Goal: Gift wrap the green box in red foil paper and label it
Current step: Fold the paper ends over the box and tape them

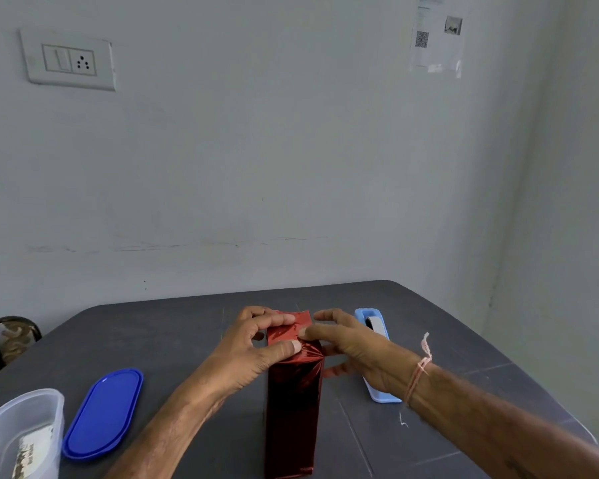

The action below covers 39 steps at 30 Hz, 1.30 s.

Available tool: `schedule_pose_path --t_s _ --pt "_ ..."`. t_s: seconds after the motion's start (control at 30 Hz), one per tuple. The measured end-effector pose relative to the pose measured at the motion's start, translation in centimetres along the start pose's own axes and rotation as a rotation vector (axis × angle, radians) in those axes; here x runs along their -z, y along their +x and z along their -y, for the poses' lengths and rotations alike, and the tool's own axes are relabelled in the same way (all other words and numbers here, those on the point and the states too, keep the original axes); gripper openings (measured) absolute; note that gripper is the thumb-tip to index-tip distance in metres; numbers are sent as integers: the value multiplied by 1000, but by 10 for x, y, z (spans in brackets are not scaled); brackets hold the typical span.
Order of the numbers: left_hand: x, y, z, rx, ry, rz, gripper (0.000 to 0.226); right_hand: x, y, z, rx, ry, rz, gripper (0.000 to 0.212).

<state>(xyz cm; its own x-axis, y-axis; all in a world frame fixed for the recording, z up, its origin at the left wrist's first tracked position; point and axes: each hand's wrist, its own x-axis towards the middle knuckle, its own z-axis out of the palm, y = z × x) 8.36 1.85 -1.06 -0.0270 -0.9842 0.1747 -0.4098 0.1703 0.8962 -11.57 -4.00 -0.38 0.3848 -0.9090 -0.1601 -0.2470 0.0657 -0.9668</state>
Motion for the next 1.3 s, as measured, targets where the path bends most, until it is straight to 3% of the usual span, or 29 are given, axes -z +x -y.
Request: schedule_pose_path --t_s 0.1,0.27,0.37,0.5,0.63,0.77,0.87,0.93,1.07,1.1,1.17,1.3 --pt "2 -3 0 -4 -38 -20 46 -3 -5 -1 101 23 -48 67" --pt "2 -1 -2 -18 -57 -9 45 -30 -38 -45 491 -184 -142 96" --pt "-2 4 -4 -37 -31 7 40 -59 -46 -70 511 -255 -308 117" --pt "-5 11 -8 -26 -23 27 36 -88 -45 -64 453 -279 -559 126" --pt "-4 12 -7 -50 -22 11 34 -91 -35 -67 464 -216 -577 108" --pt "-4 15 17 -44 -172 -78 46 -58 -19 -82 578 44 -403 90" --pt "-21 11 40 6 -281 -43 67 -36 -8 -86 472 309 -291 72" --pt "-34 8 56 34 -225 -48 72 -25 3 -90 369 345 -287 64" --pt "-51 0 83 119 -95 -211 42 -20 19 -113 177 310 -137 73" --pt "-53 -5 87 158 -99 -222 38 -21 16 -119 134 307 -93 63" --pt "-55 -17 90 243 -148 -162 29 -23 15 -134 93 304 -23 42" --pt "-50 -38 94 274 -255 -27 34 -22 16 -141 109 300 -11 33"
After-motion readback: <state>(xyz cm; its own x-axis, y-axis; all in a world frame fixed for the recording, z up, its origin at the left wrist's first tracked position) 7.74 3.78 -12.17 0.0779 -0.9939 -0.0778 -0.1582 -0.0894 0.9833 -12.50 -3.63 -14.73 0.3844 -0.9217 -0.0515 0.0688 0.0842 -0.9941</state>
